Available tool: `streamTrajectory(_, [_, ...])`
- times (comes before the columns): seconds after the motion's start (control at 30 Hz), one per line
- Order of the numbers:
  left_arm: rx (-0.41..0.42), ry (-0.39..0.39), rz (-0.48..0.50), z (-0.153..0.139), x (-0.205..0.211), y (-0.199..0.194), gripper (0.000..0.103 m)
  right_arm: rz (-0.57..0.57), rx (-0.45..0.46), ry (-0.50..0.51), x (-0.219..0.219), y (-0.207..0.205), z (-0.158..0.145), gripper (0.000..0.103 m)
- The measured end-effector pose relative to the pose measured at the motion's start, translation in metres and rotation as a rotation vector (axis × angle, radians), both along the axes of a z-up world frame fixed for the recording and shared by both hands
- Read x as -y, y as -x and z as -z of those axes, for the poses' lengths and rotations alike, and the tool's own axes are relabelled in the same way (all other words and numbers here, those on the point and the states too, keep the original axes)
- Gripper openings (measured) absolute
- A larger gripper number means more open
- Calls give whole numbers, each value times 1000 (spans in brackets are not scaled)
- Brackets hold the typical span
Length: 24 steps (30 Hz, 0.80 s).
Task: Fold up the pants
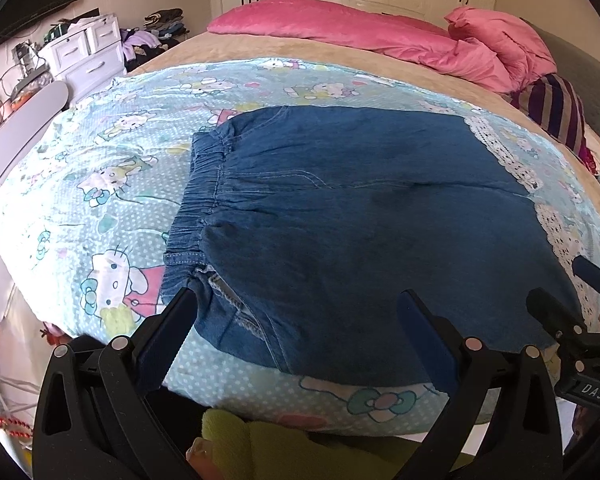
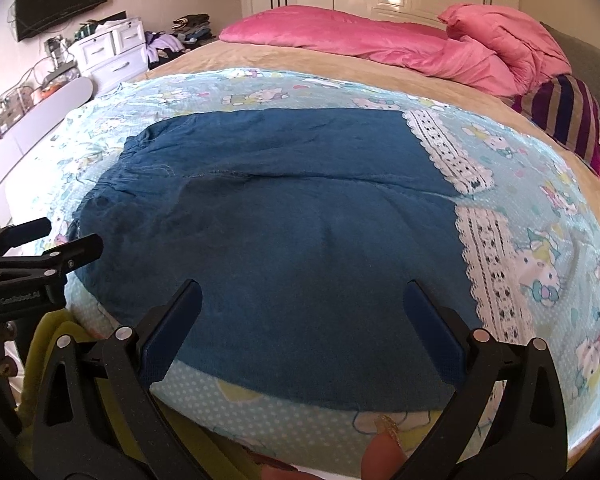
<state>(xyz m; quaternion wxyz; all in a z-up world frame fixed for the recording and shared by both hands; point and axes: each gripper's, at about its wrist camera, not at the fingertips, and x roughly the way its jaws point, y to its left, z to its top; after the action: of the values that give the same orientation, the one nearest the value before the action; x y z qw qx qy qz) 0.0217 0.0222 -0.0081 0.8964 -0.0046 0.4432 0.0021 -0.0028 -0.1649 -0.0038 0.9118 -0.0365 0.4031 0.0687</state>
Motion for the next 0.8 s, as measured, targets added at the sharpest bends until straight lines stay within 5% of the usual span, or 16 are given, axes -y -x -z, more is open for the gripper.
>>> streamTrajectory(0.8, [-28, -21, -112, 13, -65, -105, 99, -203, 7, 78, -55, -139, -6, 95])
